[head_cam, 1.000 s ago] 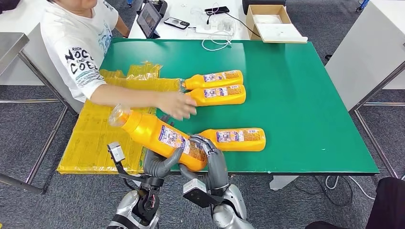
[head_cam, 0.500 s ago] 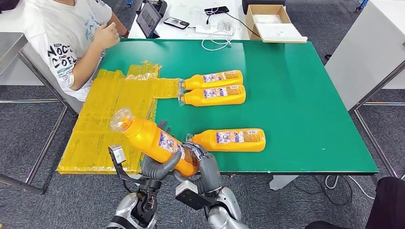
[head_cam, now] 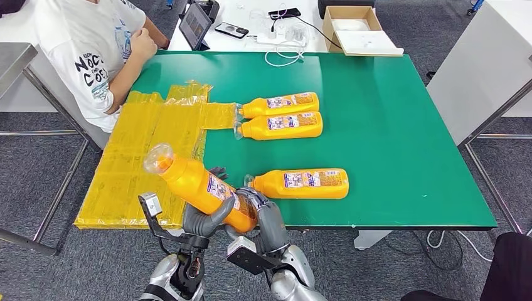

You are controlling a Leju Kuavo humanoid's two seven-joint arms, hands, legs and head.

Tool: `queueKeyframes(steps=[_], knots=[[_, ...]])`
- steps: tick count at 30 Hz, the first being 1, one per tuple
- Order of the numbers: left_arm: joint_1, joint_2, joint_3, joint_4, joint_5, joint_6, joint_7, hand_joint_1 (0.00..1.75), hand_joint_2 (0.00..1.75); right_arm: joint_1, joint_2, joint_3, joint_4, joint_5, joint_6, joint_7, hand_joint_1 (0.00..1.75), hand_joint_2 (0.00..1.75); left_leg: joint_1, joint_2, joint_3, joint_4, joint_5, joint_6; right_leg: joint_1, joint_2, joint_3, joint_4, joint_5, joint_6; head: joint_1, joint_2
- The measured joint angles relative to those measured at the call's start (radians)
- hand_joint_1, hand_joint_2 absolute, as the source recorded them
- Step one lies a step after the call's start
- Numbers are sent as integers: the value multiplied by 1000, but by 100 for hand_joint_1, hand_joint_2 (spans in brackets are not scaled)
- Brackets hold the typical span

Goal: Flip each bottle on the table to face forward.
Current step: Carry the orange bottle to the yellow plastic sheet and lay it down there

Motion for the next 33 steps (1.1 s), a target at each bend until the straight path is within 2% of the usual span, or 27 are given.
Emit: queueKeyframes(steps=[16,17,19,20,21,23,33], knots=[[5,0,16,-10,5,8,-3,175,175,-8,7,0,19,18,0,0,171,175,0,2,0,0,0,0,0,0,0,0,0,0,0,0],[5,0,16,-10,5,8,-3,175,175,-8,7,0,20,18,0,0,154,175,0,2,0,0,0,0,0,0,0,0,0,0,0,0],[5,0,17,-10,5,8,-3,175,175,-9,8,0,20,18,0,0,69,175,0,2,0,0,0,0,0,0,0,0,0,0,0,0],[4,0,17,-10,4,8,-3,175,175,-8,8,1,21,19,0,0,26,131,0,2,0,0,0,0,0,0,0,0,0,0,0,0],[4,0,17,-11,4,8,-3,175,175,-7,8,1,22,21,0,-1,0,87,0,2,0,0,0,0,0,0,0,0,0,0,0,0],[2,0,17,-15,4,9,-3,175,175,-2,10,2,25,25,0,-1,0,0,0,2,0,0,0,0,0,0,0,0,0,0,0,0],[-20,-8,15,-36,-45,75,-18,175,175,47,19,-13,-26,5,14,3,0,0,0,2,0,0,0,0,0,0,0,0,0,0,0,0]])
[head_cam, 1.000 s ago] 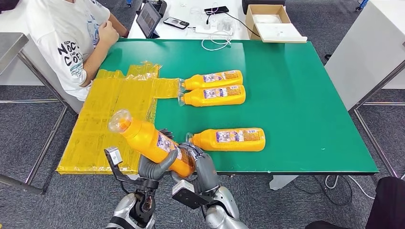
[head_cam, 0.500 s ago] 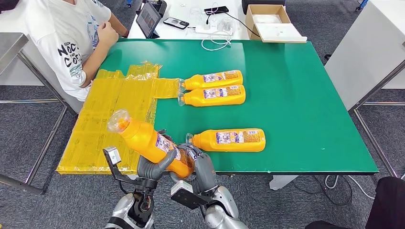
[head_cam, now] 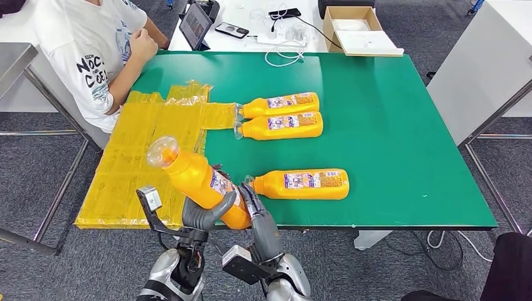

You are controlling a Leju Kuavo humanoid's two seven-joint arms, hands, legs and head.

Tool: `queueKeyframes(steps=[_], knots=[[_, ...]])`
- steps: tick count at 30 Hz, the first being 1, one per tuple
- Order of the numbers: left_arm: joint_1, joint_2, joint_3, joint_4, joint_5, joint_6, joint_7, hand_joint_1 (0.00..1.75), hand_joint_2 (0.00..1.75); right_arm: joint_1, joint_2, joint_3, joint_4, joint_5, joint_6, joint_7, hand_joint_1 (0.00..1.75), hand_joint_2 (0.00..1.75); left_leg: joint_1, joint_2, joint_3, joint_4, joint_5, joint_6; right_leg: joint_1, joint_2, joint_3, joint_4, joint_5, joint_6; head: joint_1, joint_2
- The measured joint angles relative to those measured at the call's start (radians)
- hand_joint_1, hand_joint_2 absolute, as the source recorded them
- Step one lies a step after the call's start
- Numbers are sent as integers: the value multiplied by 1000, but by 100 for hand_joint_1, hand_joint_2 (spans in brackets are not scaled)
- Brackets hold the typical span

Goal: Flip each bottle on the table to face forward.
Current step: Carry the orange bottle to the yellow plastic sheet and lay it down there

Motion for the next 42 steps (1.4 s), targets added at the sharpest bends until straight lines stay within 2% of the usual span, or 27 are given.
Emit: queueKeyframes(steps=[9,12,19,21,23,25,27,29,33,37,42], knots=[[-62,0,18,-19,-46,71,-30,175,175,46,-13,-19,-123,-18,46,14,0,0,0,0,0,0,0,0,0,0,1,0,0,0,0,0],[-90,0,30,-21,-99,131,-58,175,175,57,-16,-25,-156,-37,43,1,0,0,0,0,0,0,0,0,0,0,1,0,0,0,0,0],[-190,23,87,24,-364,406,-160,175,175,94,-30,-29,-350,-164,-42,-10,0,0,0,0,0,0,0,0,0,0,1,0,0,0,0,0],[-234,41,106,71,-499,528,-178,175,175,104,-34,-28,-420,-188,-72,-11,0,0,0,-1,0,0,1,0,0,0,1,0,0,0,0,0],[-293,71,122,150,-702,672,-172,175,175,110,-37,-25,-486,-206,-97,-12,0,0,0,-1,0,0,1,0,0,0,1,1,0,0,0,0],[-351,102,141,236,-952,765,-126,175,175,110,-37,-24,-524,-221,-99,-12,0,87,0,-1,1,0,2,0,1,0,2,1,0,0,0,0],[-398,129,172,321,-1228,794,-48,175,175,109,-37,-25,-536,-230,-82,-12,0,175,1,0,1,0,2,0,1,0,2,1,0,0,0,0],[-434,153,202,400,-1432,800,23,175,175,108,-37,-26,-539,-234,-66,-12,0,175,1,0,1,0,2,0,1,1,2,1,1,0,0,0],[-495,206,232,559,-1629,799,150,175,175,100,-37,-27,-537,-238,-39,-12,0,175,1,0,1,0,2,-1,1,2,1,1,1,0,0,0],[-534,252,235,679,-1702,732,210,175,175,96,-37,-28,-533,-241,-19,-12,0,175,1,0,0,0,2,-1,1,2,1,1,1,0,0,0],[-556,280,235,761,-1724,630,239,175,175,93,-36,-29,-523,-241,2,-12,0,175,1,0,0,0,2,-1,1,2,1,1,0,0,0,0]])
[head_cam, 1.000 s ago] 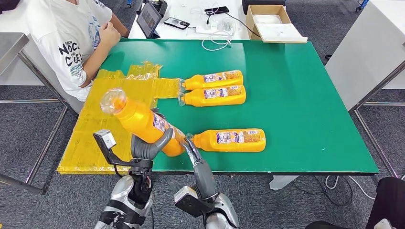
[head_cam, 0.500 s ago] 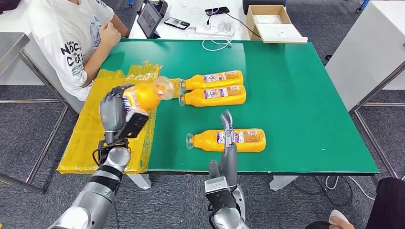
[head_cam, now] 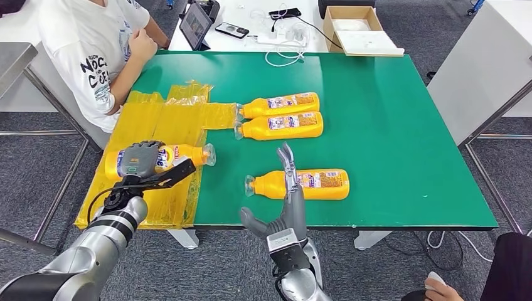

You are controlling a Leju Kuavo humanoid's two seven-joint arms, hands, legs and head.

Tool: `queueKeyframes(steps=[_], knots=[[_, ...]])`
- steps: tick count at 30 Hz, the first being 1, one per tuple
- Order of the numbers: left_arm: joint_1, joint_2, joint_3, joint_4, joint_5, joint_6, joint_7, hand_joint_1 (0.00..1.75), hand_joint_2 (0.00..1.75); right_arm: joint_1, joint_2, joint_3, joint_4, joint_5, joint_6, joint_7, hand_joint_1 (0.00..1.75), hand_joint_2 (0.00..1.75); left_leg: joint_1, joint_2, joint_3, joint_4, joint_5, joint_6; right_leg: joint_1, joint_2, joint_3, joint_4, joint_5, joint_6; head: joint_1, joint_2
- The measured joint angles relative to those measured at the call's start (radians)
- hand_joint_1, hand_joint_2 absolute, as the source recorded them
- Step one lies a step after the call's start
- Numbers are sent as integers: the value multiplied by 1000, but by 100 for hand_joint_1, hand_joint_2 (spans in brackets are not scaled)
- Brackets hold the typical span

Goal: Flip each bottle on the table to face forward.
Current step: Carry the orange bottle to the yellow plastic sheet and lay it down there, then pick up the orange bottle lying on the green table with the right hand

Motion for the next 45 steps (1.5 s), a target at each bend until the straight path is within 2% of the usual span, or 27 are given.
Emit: queueKeyframes(steps=[8,11,12,14,15,16,18,25,35,41,45], knots=[[-19,14,0,59,4,-59,9,175,175,-4,2,0,17,0,10,0,0,175,0,0,0,0,0,0,0,0,0,0,0,0,0,0],[-34,14,3,70,31,-125,1,118,175,-5,5,-3,26,4,25,0,0,175,0,0,0,0,0,0,0,0,0,0,0,0,0,0],[-40,14,6,73,40,-149,-2,88,175,-6,7,-4,30,6,30,0,0,175,0,-1,0,0,0,0,0,0,1,0,0,0,0,0],[-48,14,13,78,56,-183,-7,38,175,-8,10,-8,39,9,38,0,0,175,0,-1,0,0,0,0,0,0,1,0,0,0,0,0],[-51,14,16,80,60,-192,-9,14,131,-8,11,-9,43,10,41,0,0,175,0,-1,0,0,0,0,0,0,1,0,0,0,0,0],[-52,14,19,82,63,-198,-11,0,87,-9,11,-10,47,11,43,0,0,175,0,-1,0,0,0,0,0,0,1,0,0,0,0,0],[-54,13,24,84,71,-215,-15,0,0,-11,13,-12,53,12,45,0,0,175,0,-1,0,0,0,0,0,0,1,0,0,0,0,0],[-61,11,45,92,106,-332,-37,0,0,-19,23,-24,86,14,68,0,0,175,0,-3,2,0,0,0,0,-1,3,0,0,0,0,0],[-67,7,50,98,118,-357,-47,0,0,-23,28,-34,113,14,77,0,0,175,0,-3,4,0,0,0,0,-1,4,0,0,0,0,0],[-82,6,76,99,185,-482,-86,0,0,-33,33,-46,133,10,102,0,0,175,0,-3,5,0,0,0,0,-1,6,0,0,0,0,0],[-90,0,124,99,300,-558,-117,0,0,-40,35,-57,154,6,117,0,0,175,0,-3,7,0,0,0,0,-1,8,0,0,0,0,0]])
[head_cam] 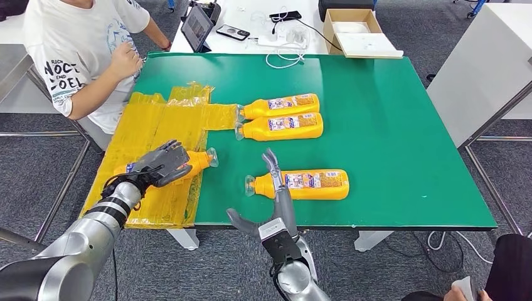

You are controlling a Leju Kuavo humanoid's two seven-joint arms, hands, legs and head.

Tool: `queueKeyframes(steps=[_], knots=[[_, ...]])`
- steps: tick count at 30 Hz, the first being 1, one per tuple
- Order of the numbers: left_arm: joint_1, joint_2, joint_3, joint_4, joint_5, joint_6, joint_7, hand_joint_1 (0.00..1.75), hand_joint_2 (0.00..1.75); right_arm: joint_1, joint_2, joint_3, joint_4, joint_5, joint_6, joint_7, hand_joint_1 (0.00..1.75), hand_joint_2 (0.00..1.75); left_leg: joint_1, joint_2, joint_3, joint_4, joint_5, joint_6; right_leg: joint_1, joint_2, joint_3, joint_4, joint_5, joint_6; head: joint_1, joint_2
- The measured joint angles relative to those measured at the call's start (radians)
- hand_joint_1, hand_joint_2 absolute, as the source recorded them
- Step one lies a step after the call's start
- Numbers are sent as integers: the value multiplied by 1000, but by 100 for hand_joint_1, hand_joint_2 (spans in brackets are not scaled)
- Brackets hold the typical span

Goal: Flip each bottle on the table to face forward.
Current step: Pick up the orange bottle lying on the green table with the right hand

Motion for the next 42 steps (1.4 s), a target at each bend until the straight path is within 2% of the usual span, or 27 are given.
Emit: queueKeyframes(steps=[3,5,7,9,11,17,22,25,27,31,35,38,42], knots=[[-1,-14,71,-1,141,-16,-41,0,0,-2,1,-6,13,7,1,0,0,175,0,0,1,0,0,0,0,0,1,0,0,0,0,0],[6,-32,131,-8,250,30,-104,0,87,-2,3,-10,20,20,0,2,0,175,0,0,1,0,0,0,0,0,1,0,0,0,0,0],[24,-56,189,-32,368,158,-209,0,175,-1,5,-12,26,40,-4,9,0,175,0,0,1,0,0,0,0,0,0,0,0,0,0,0],[51,-84,220,-93,487,350,-310,0,175,0,7,-13,34,64,-7,19,0,175,0,1,0,0,0,0,0,1,-1,0,0,0,0,0],[83,-107,217,-177,599,493,-357,0,175,-1,8,-11,45,82,-7,27,0,175,0,1,-1,0,0,0,0,1,-1,0,0,0,0,0],[173,-123,108,-397,771,613,-370,0,175,-16,8,3,104,113,0,32,0,175,1,0,-4,0,0,0,0,0,-5,0,0,0,0,0],[215,-128,20,-510,808,632,-371,0,175,-26,8,14,140,133,0,31,0,175,0,0,-5,0,0,0,0,0,-5,0,0,0,0,0],[239,-131,-12,-563,846,605,-371,0,175,-34,4,25,154,175,-11,40,0,175,0,0,-5,0,0,0,0,0,-5,0,0,0,0,0],[262,-134,-32,-600,869,578,-371,0,175,-47,-9,27,158,211,-29,74,0,175,0,0,-5,0,0,0,0,0,-5,0,0,0,0,0],[321,-145,-64,-663,890,531,-371,0,175,-94,-72,11,154,291,-37,200,0,175,-1,0,-5,0,0,0,-1,0,-5,0,0,0,0,0],[381,-154,-93,-701,865,499,-371,0,175,-163,-154,-40,153,382,16,330,0,175,-2,0,-5,1,0,0,-2,0,-5,0,1,1,0,0],[423,-160,-127,-717,823,503,-371,0,175,-232,-211,-98,169,424,75,379,0,175,-2,0,-5,1,0,1,-3,1,-5,0,1,2,0,0],[455,-166,-172,-725,796,517,-371,0,175,-311,-254,-153,212,462,118,408,0,175,-2,0,-5,1,0,1,-3,1,-5,0,1,2,0,0]])
